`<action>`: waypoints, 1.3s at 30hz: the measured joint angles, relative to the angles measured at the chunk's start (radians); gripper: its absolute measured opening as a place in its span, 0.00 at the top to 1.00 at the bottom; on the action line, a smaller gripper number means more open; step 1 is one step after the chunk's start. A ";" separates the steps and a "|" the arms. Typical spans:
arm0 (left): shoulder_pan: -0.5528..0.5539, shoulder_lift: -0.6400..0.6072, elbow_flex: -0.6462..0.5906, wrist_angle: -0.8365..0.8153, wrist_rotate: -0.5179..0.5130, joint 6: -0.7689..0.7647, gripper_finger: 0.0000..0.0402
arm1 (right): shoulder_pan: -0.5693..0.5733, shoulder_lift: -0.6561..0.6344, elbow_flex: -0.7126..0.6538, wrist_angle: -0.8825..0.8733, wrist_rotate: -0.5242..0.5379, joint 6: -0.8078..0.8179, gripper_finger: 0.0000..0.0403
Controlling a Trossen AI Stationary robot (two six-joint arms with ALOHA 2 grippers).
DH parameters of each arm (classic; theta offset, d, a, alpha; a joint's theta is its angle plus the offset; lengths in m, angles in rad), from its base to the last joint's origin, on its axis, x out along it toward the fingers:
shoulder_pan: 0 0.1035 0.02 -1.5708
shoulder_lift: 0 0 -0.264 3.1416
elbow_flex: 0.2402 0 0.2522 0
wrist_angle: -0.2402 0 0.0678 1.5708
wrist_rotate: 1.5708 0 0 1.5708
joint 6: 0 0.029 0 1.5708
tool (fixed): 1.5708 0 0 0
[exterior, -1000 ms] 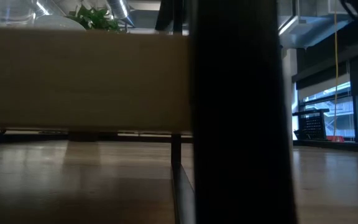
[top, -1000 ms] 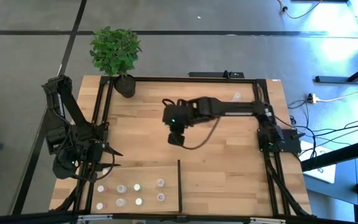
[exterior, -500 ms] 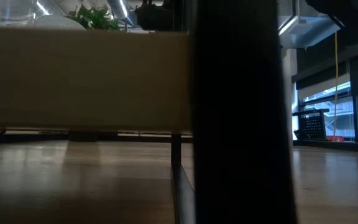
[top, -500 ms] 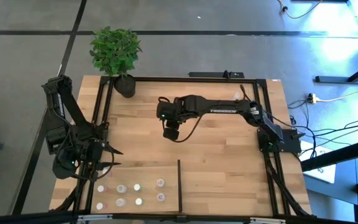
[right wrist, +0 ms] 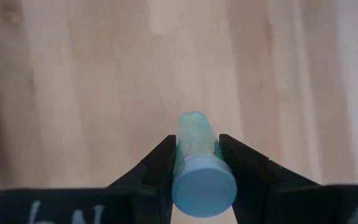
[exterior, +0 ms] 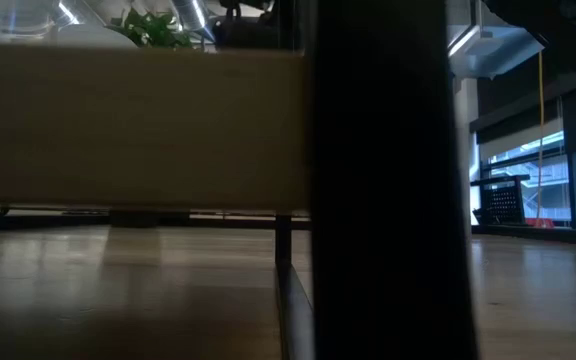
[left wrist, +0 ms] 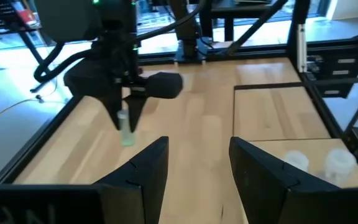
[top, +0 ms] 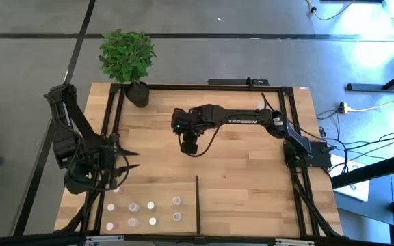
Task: Pick and place medicine bottles onto shelf by color
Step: Put the green pill bottle on the shelf aligned with the other green pill bottles
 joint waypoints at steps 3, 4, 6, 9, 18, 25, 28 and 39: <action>0.022 0.000 0.000 0.000 0.028 0.002 0.59 | 0.000 0.007 0.000 -0.015 -0.053 0.005 0.71; 0.029 0.000 0.000 0.000 0.038 0.002 0.59 | 0.000 0.011 0.000 -0.019 -0.057 0.006 0.71; 0.039 0.000 0.000 0.000 0.058 0.002 0.59 | 0.001 0.014 0.000 -0.022 -0.058 0.010 0.71; 0.051 0.000 0.000 0.000 0.070 0.002 0.59 | 0.001 0.027 0.000 -0.029 -0.058 0.040 0.71; 0.079 0.000 0.000 -0.008 0.073 0.002 0.59 | 0.001 0.062 -0.001 -0.091 -0.052 0.010 0.71; 0.105 0.000 0.000 -0.021 0.074 0.003 0.59 | 0.001 0.103 -0.001 -0.116 -0.051 0.006 0.71; 0.112 0.000 0.000 -0.027 0.075 0.003 0.59 | 0.001 0.134 0.000 -0.117 -0.051 0.004 0.71; 0.119 0.000 0.000 -0.046 0.077 0.003 0.59 | 0.001 0.176 0.000 -0.125 -0.050 0.000 0.71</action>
